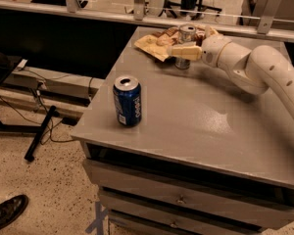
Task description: Move redbull can near brown chip bag
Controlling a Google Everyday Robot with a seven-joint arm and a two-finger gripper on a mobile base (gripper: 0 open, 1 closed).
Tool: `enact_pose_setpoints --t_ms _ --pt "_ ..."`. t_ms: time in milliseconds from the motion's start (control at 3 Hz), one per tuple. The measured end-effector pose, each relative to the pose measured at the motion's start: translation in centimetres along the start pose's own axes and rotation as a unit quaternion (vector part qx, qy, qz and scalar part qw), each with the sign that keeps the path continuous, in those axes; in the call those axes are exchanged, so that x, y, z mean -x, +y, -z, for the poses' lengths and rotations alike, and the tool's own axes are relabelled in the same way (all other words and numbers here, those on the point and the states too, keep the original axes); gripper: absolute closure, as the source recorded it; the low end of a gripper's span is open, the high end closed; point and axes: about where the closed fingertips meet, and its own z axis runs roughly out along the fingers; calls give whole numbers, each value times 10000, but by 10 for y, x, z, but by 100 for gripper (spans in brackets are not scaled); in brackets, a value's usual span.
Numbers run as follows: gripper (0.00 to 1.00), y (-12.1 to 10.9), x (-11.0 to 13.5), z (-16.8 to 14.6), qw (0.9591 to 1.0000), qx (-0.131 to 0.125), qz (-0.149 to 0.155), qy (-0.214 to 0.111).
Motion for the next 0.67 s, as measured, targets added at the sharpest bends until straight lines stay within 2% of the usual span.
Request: enact_pose_setpoints --t_ms 333,667 --pt "0 -18 13 25 9993 52 299 216" --pt "0 -40 40 87 9955 6 800 503"
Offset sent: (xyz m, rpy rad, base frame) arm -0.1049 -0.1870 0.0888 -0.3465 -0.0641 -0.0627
